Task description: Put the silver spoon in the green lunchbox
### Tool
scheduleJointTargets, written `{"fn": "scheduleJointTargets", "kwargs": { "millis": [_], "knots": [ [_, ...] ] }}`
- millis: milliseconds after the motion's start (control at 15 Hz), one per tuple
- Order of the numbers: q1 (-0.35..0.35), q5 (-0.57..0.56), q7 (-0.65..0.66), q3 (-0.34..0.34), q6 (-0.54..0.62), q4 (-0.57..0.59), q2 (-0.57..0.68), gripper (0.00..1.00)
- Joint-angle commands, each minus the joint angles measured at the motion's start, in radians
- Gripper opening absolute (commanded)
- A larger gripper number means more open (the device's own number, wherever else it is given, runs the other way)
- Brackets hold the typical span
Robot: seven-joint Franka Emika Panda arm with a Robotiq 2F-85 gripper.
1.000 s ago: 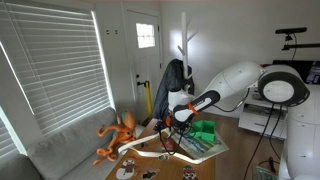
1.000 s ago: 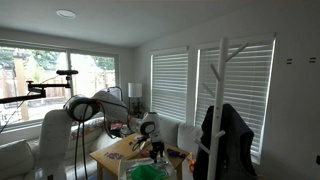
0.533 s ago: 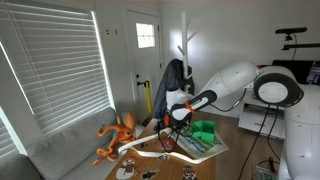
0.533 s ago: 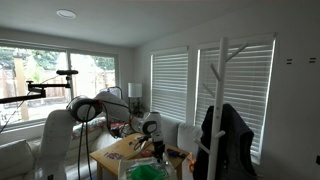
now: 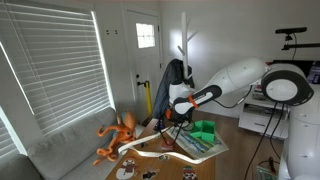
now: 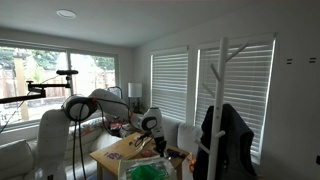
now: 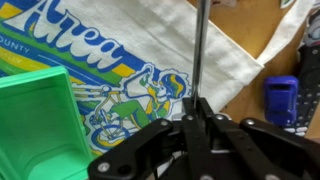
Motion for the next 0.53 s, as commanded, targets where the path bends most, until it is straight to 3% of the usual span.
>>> {"fn": "scheduleJointTargets", "kwargs": {
  "millis": [0, 200, 467],
  "knots": [
    [-0.021, 0.066, -0.104, -0.004, -0.029, -0.099, -0.17, 0.02],
    [-0.046, 0.145, -0.247, -0.012, -0.085, -0.181, -0.277, 0.02],
    [-0.11, 0.125, -0.253, -0.029, -0.198, -0.296, -0.413, 0.02]
  ]
}}
